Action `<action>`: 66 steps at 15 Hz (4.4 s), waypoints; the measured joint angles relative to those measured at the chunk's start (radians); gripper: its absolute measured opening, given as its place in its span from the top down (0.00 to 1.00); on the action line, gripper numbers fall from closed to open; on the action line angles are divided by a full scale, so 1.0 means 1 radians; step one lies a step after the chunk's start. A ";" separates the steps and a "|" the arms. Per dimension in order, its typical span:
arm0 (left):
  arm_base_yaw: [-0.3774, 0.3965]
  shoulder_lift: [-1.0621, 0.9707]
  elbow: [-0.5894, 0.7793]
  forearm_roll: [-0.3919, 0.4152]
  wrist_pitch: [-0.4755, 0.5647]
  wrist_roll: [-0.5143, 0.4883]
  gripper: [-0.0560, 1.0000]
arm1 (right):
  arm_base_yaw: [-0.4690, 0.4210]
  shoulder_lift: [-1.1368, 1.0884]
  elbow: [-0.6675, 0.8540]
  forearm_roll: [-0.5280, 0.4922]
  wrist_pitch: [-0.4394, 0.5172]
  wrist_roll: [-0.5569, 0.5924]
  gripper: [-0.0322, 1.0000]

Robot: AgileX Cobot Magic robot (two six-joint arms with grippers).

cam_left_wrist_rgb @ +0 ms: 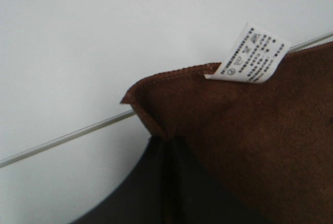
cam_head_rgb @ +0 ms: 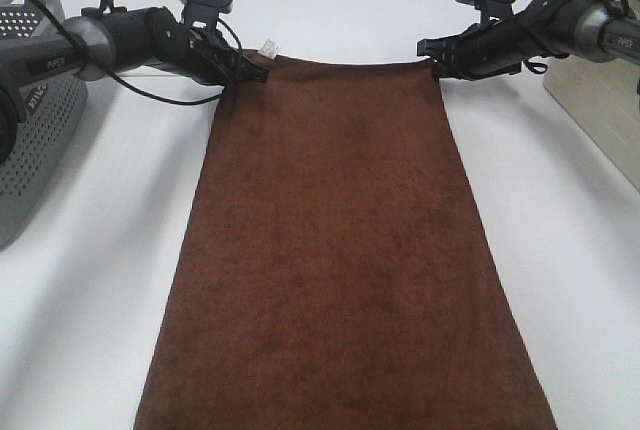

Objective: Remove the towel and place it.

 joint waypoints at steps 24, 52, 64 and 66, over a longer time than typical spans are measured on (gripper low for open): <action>0.000 0.041 0.000 -0.035 -0.173 0.000 0.41 | 0.000 0.027 -0.001 0.028 -0.060 -0.017 0.42; 0.089 -1.606 1.085 0.382 0.790 -0.476 0.21 | -0.002 -1.907 1.121 -0.479 0.706 0.387 0.20; 0.089 -2.730 1.635 0.424 0.898 -0.433 0.21 | -0.002 -2.705 1.671 -0.499 0.730 0.393 0.20; 0.089 -2.730 1.672 0.325 0.878 -0.327 0.21 | -0.002 -2.731 1.735 -0.505 0.730 0.391 0.20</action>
